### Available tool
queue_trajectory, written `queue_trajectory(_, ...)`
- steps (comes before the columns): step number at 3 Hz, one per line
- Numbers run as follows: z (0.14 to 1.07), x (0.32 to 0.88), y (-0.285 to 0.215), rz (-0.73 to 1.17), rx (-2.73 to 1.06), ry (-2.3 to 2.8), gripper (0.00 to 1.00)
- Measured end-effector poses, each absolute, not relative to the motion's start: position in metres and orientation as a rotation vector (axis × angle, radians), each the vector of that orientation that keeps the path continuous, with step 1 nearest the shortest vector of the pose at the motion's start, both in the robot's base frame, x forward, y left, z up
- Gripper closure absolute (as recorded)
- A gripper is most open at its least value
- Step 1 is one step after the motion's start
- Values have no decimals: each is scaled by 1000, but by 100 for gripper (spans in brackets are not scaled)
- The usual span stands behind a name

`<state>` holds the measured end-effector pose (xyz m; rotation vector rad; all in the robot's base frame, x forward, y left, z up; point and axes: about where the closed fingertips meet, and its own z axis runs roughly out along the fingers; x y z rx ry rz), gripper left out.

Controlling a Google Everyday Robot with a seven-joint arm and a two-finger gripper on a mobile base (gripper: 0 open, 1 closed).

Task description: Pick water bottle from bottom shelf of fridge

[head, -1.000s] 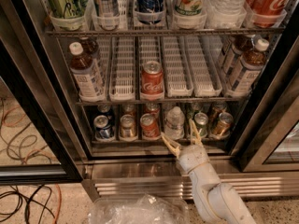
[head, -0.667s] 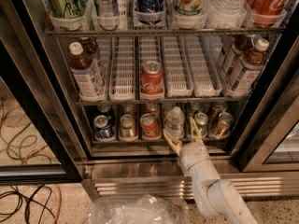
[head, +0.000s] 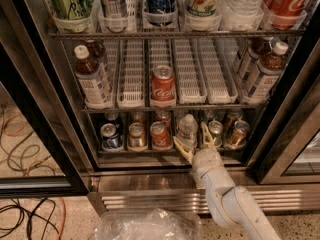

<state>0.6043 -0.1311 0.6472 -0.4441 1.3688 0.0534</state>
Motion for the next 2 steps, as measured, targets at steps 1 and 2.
queue_trajectory(1, 646, 611, -124, 69, -474, 1371, 29)
queue_trajectory(2, 642, 618, -115, 88, -503, 1383, 30)
